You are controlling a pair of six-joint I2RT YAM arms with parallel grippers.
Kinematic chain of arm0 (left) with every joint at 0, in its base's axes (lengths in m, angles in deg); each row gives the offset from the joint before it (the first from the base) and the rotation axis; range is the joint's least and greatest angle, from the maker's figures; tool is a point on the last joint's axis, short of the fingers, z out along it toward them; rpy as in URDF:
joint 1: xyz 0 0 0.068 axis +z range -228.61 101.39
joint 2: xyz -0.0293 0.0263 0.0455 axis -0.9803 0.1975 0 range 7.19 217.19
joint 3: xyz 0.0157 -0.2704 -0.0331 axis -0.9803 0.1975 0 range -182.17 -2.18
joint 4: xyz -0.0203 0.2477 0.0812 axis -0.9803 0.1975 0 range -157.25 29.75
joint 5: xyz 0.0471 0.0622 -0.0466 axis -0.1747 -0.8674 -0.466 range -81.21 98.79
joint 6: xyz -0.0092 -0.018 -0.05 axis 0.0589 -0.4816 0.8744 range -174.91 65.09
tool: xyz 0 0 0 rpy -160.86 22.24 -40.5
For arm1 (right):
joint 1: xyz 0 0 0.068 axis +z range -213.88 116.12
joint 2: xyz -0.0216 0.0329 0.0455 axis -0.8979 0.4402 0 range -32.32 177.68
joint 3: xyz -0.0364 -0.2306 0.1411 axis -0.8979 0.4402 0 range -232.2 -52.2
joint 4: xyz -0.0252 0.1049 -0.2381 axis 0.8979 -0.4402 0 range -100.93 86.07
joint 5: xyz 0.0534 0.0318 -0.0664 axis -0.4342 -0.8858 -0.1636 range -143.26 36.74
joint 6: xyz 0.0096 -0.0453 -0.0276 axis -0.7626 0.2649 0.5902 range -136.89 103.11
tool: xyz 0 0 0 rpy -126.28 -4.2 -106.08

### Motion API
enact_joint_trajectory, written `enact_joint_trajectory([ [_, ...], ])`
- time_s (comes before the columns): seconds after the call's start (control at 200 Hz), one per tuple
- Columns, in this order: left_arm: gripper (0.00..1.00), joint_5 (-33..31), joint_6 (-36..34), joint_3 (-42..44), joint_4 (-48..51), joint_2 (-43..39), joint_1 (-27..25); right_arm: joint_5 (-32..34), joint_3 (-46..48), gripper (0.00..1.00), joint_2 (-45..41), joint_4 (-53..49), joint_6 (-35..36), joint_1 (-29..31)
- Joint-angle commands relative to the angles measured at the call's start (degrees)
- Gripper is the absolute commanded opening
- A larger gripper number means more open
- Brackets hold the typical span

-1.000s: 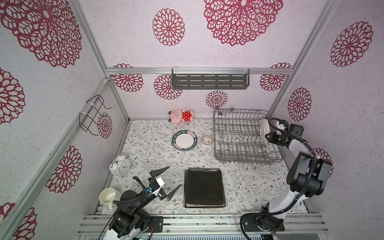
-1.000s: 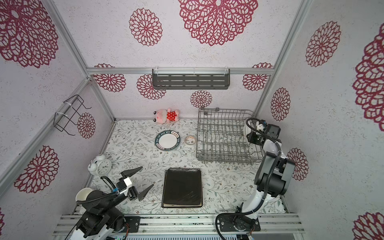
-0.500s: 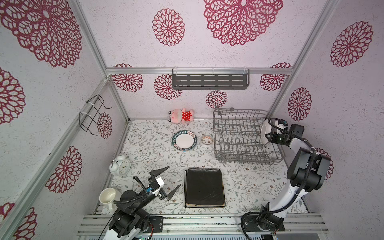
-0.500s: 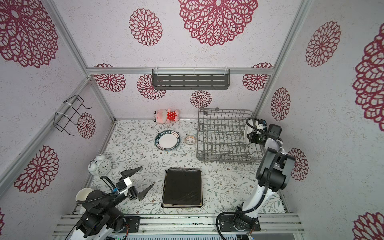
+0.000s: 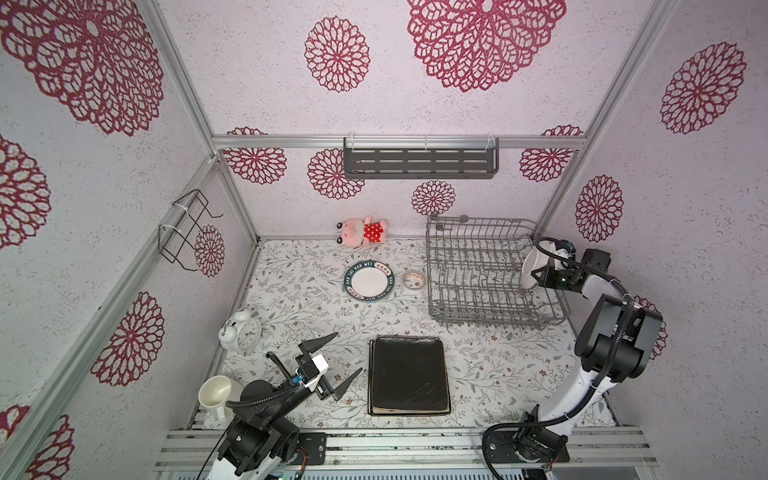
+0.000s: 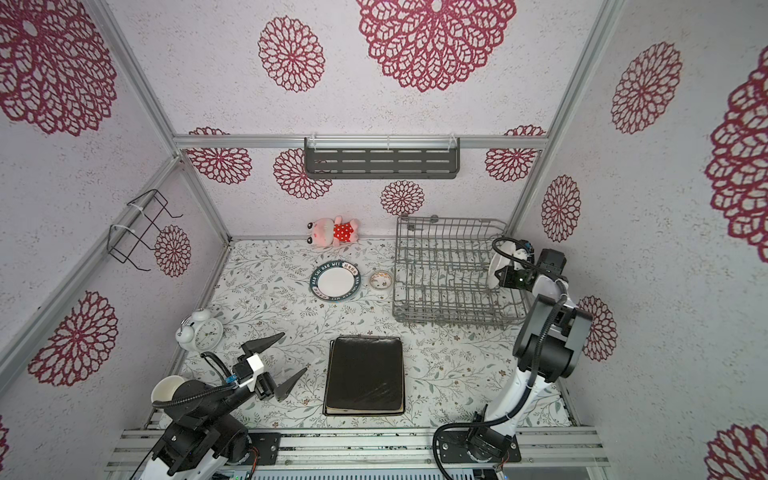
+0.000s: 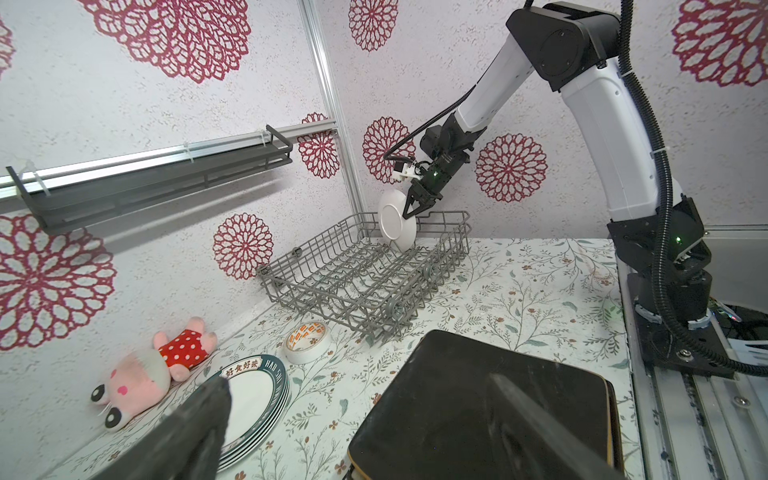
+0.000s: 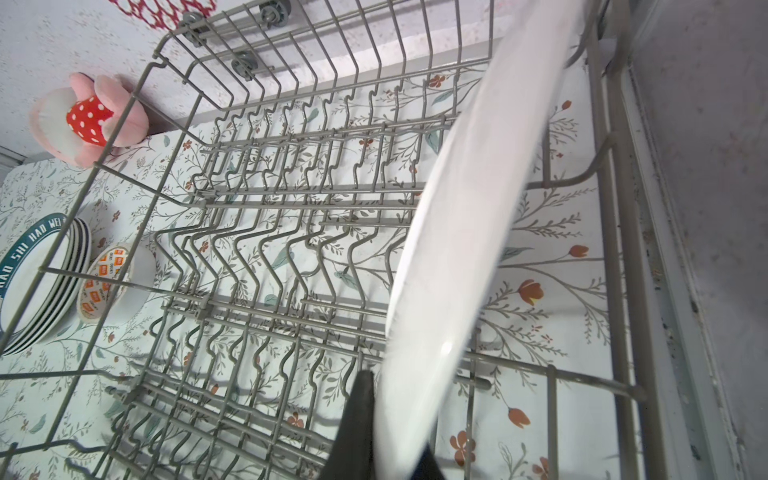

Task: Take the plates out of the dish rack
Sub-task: 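Grasp the top edge of the last white rack plate with the right gripper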

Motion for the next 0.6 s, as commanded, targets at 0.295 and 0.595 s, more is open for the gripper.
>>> enact_joint_trajectory([
  [0.295,0.97,1.13,-0.23,0.66,-0.18,-0.53,0.52,-1.13,-5.15,0.03,-1.32,-6.42,5.49,-0.01],
  [0.595,0.97,1.78,-0.05,0.29,0.26,-0.53,0.51,-3.58,-2.45,0.0,-6.77,-3.09,6.31,-0.01],
])
